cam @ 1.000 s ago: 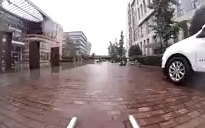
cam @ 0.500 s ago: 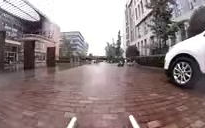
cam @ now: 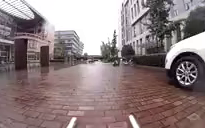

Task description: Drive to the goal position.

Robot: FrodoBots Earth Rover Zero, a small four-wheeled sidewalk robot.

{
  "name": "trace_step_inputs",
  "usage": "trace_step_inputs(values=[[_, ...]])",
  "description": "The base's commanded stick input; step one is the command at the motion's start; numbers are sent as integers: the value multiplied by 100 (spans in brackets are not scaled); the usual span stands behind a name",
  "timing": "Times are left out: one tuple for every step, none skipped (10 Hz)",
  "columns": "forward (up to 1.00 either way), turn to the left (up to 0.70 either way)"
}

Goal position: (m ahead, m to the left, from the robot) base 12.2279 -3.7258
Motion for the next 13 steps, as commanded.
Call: trace_step_inputs(values=[[70, 0], [70, 0], [70, 0], [70, 0], [70, 0], [70, 0], [70, 0], [70, 0], [70, 0], [70, 0], [70, 0], [70, -2], [70, -14]])
